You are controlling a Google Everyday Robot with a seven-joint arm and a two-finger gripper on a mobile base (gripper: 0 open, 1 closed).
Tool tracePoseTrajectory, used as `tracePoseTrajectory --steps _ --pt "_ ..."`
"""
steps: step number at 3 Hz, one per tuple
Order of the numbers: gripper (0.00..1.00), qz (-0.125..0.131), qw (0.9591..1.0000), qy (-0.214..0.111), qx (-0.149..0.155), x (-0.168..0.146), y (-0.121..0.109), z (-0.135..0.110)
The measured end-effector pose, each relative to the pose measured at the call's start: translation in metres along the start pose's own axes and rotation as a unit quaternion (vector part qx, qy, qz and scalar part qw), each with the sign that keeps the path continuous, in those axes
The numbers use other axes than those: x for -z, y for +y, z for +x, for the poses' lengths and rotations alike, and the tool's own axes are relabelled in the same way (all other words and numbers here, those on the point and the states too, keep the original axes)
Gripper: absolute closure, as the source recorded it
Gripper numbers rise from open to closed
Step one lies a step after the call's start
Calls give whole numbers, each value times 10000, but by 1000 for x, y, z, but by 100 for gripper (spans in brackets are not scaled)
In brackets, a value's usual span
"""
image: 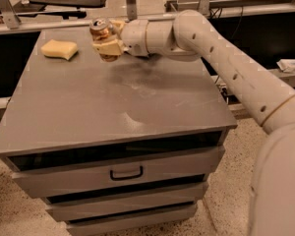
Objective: Move orange can near sponge
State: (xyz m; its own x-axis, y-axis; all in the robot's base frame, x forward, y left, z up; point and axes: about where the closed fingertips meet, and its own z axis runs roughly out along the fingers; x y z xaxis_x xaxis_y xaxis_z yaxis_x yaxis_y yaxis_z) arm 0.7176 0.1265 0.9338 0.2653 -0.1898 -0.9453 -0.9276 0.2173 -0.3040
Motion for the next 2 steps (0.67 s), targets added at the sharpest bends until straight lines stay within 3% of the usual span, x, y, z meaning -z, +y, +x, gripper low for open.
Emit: tracePoseTrajectory --steps 1,2 --pt "100 136 9997 -60 -191 -28 -26 20" --pt "100 170 9989 -114 -413 -63 -36 37"
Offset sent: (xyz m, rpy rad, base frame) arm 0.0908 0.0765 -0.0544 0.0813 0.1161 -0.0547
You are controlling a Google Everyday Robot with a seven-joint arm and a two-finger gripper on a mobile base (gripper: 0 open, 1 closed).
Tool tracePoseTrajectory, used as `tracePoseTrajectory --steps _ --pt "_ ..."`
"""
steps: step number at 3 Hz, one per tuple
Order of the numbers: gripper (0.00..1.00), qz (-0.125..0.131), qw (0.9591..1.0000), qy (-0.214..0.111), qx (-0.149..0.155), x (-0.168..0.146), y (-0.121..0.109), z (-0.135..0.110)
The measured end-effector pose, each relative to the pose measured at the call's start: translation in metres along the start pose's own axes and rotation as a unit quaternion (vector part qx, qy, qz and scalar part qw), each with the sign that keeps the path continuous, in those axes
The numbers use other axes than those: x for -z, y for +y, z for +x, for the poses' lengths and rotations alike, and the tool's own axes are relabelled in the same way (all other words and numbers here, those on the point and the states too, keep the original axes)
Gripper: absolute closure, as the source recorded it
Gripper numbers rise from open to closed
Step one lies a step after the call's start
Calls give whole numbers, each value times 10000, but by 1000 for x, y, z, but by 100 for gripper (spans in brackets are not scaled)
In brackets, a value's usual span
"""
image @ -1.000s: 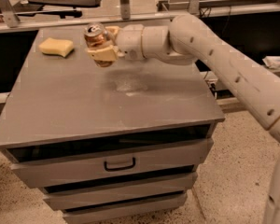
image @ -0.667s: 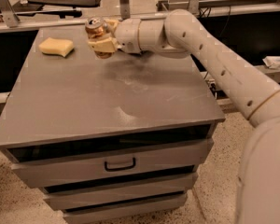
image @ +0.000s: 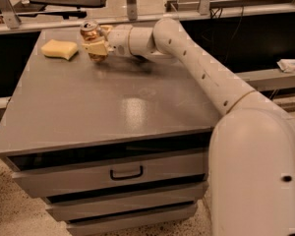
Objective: Move orange can near sponge
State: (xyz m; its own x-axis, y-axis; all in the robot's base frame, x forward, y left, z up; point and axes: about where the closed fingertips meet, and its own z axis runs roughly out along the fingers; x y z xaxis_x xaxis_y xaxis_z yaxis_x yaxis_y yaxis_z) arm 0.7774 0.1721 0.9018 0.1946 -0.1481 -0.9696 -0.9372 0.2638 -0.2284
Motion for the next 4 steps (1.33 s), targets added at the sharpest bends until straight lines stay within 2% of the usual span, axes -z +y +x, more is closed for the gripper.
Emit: tracePoseTrajectory --steps 2,3,4 --pt "100 -199 9994 -178 -233 -58 3 -2" --pt "82 -257 9986 -175 -421 -70 7 3" --pt "59 -293 9980 -189 -534 -76 10 6"
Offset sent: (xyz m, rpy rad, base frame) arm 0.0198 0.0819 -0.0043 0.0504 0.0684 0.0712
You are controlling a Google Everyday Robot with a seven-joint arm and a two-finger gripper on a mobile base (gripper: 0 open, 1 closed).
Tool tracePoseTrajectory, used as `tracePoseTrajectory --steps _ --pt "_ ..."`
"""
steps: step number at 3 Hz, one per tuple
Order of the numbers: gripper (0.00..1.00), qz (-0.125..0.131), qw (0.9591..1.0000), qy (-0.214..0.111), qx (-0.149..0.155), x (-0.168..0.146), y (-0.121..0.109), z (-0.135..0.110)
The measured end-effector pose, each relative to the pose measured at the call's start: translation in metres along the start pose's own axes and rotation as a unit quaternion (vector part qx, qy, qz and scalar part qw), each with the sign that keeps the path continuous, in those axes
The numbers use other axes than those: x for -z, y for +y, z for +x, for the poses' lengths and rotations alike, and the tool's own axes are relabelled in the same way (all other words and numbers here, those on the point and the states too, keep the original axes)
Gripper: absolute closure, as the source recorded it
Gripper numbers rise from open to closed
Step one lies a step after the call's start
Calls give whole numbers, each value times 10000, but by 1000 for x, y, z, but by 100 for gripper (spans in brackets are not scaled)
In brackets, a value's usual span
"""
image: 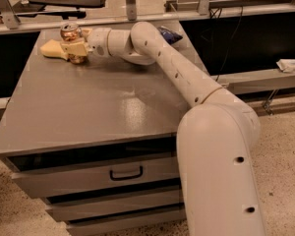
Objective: Move orange can near sponge
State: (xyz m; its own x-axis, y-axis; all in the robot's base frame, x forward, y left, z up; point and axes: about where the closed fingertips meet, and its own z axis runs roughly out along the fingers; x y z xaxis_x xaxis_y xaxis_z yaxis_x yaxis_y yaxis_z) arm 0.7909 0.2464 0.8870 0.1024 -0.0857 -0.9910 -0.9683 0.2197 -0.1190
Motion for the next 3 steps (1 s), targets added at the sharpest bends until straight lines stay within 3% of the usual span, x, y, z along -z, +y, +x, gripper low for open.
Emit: tracePoseTrajectory --steps 2,3 --pt "12 -55 10000 2 -83 -5 4 3" --pt "0 -75 9999 12 -99 -3 6 4"
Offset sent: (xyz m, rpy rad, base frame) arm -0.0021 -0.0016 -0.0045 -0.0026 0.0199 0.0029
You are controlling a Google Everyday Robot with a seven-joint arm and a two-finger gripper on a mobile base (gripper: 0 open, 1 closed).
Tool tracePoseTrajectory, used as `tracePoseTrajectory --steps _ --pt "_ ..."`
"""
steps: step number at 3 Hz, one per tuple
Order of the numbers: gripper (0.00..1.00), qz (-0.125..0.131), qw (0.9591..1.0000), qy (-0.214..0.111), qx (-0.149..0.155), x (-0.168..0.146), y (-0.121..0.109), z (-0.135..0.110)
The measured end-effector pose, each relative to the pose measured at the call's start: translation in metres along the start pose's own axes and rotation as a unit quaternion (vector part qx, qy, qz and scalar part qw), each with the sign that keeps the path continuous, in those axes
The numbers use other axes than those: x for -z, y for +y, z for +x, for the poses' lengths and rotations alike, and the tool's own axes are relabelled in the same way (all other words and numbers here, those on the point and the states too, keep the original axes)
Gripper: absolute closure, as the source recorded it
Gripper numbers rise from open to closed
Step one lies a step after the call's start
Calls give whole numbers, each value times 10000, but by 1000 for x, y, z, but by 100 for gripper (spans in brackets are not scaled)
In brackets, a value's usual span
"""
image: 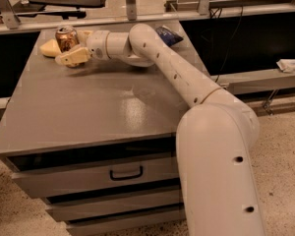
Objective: Move orange can near sponge
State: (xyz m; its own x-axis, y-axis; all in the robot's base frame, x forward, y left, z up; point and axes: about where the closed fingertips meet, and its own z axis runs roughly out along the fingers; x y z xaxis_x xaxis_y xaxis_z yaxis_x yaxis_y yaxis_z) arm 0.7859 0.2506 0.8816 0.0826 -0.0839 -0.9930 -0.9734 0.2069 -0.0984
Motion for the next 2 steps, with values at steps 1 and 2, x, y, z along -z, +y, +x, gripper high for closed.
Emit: tracePoseTrajectory --steps 1,2 --pt "0 -17 10000 84 33 6 5 0" --pt "0 15 9993 315 194 24 12 -7"
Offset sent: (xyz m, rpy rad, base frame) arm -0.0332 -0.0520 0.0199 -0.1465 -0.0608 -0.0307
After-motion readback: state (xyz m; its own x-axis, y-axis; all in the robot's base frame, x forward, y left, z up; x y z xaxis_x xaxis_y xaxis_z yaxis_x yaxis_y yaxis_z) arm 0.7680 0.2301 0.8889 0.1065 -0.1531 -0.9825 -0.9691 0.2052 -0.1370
